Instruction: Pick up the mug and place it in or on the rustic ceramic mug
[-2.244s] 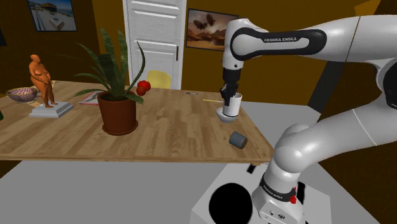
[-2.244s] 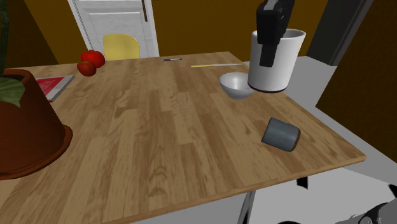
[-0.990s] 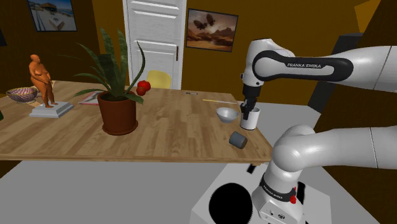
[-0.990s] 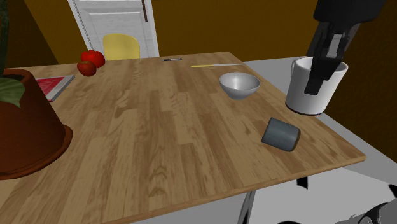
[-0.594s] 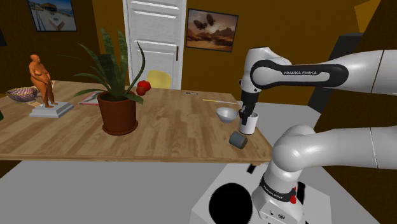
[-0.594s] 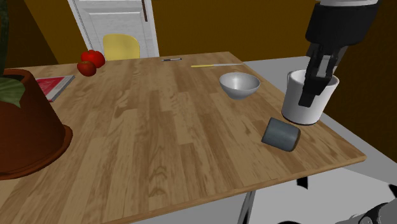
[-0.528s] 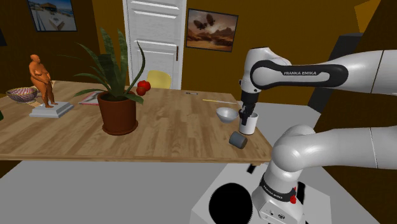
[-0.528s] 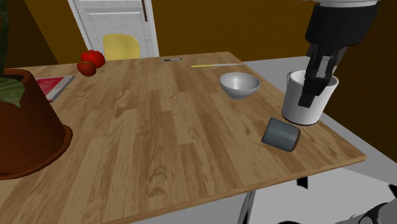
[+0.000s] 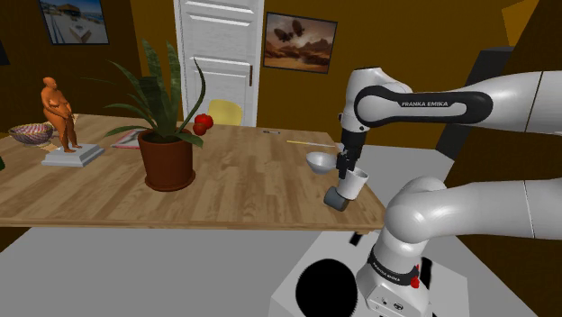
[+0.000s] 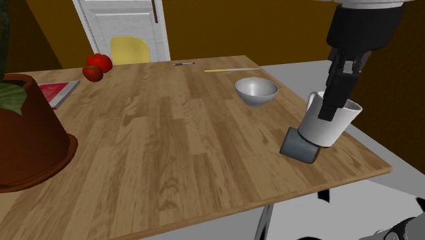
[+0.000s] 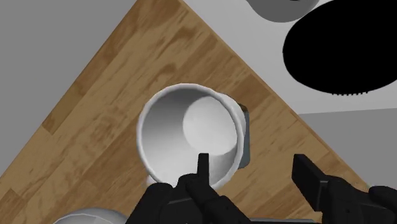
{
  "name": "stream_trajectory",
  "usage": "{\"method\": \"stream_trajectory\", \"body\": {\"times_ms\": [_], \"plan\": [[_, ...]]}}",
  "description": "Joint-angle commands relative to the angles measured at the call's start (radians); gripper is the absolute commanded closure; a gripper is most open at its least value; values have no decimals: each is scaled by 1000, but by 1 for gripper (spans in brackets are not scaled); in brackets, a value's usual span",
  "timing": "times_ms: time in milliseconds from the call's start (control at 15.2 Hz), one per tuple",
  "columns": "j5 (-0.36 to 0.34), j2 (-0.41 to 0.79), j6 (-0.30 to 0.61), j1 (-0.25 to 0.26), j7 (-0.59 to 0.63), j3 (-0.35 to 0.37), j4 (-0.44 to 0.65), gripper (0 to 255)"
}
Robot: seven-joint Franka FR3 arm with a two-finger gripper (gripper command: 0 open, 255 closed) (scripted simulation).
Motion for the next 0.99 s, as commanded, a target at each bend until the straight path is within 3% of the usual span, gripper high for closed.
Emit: {"method": "stream_trajectory", "body": {"times_ms": [0,198,462,924], "plan": [[0,0,0,0,0,0,0,0],[0,0,0,0,0,0,0,0],[28,16,-117,15,-2,27,132,0],[28,16,-117,15,-2,27,132,0]]}}
